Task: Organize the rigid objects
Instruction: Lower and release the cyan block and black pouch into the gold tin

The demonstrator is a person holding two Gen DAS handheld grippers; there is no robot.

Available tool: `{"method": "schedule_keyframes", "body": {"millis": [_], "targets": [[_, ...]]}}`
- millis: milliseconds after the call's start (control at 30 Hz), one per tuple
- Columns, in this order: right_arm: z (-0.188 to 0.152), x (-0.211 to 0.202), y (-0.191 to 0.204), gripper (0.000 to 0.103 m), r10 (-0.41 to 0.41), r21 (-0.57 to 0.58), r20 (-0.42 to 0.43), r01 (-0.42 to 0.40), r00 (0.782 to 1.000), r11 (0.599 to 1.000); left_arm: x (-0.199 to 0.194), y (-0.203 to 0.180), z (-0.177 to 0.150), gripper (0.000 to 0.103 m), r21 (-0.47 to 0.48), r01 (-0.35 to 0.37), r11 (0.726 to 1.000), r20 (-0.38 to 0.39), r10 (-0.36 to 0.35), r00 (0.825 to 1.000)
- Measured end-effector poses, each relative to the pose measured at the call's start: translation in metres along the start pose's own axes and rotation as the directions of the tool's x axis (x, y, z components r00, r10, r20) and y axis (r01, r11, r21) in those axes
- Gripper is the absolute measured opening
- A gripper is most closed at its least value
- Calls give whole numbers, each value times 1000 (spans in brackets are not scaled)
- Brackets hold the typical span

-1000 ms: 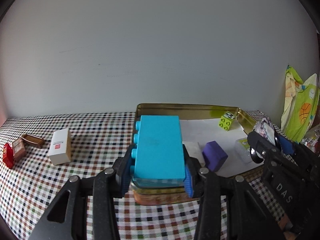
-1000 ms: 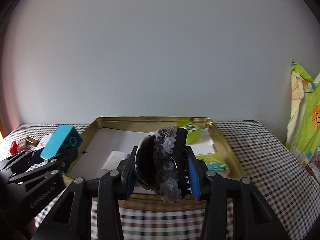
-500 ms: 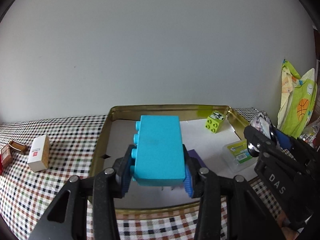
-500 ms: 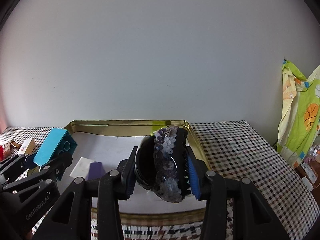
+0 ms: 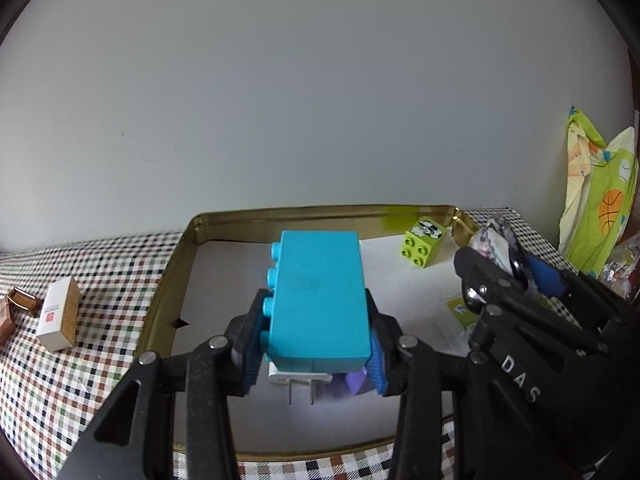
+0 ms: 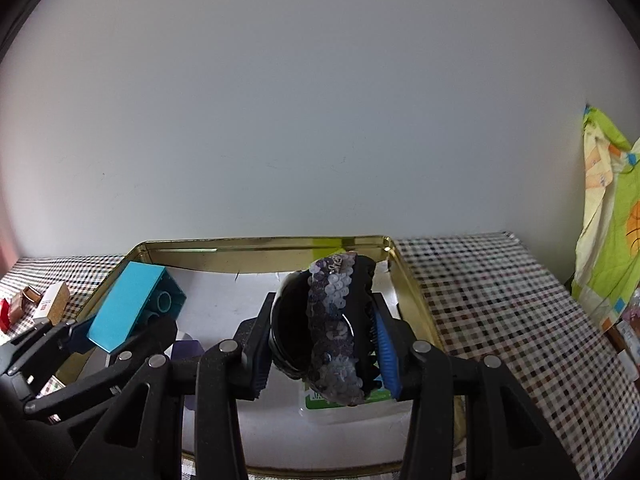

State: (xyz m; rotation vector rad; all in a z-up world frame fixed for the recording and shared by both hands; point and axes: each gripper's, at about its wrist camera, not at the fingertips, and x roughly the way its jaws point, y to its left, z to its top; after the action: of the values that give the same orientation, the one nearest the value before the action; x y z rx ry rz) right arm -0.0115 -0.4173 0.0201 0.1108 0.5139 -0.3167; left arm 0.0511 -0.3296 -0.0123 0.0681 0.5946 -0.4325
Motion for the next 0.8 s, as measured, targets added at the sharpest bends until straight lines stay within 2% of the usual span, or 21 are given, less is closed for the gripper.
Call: {"method": "schedule_keyframes", "body": {"millis": [300,367,400,467,500,533,567,600,700,800], "targets": [[1,9,1,47,36,-5,-32,-36,999,999,13,1,7,42,-28,-41,999,-48,40,998],[1,11,1,51,33,-4,-39,-33,999,999,14,3,5,42,-26,-52,998,-51,51,997],[1,11,-1,56,28,2,-36,-28,999,1000,13,4,5,45,-27,-58,998,-45,57,997],[0,6,-8,61,24,41,-12,-23,1000,999,6,6,3,60,-21,-101,995,-16,101,995],[0,6,-11,62,25,54,-3,-25,1000,998,2,7,3,73,-23,-130,991,1,130,991],[-1,3,-14,68,25,74,10,-25,1000,997,0,10,3,86,-28,-152,988,12,152,988],[-1,1,-18,74,25,94,23,-27,999,995,-1,10,3,95,-27,-161,987,19,161,987],[-1,-1,-20,86,26,108,35,-30,999,994,-4,11,2,102,-25,-156,987,32,157,987],[-1,-8,-19,88,20,106,63,-27,998,994,-10,6,1,102,4,-145,989,65,145,987],[1,-9,-16,88,12,84,75,-18,997,996,-14,-2,-1,102,50,-165,985,86,160,983]]}}
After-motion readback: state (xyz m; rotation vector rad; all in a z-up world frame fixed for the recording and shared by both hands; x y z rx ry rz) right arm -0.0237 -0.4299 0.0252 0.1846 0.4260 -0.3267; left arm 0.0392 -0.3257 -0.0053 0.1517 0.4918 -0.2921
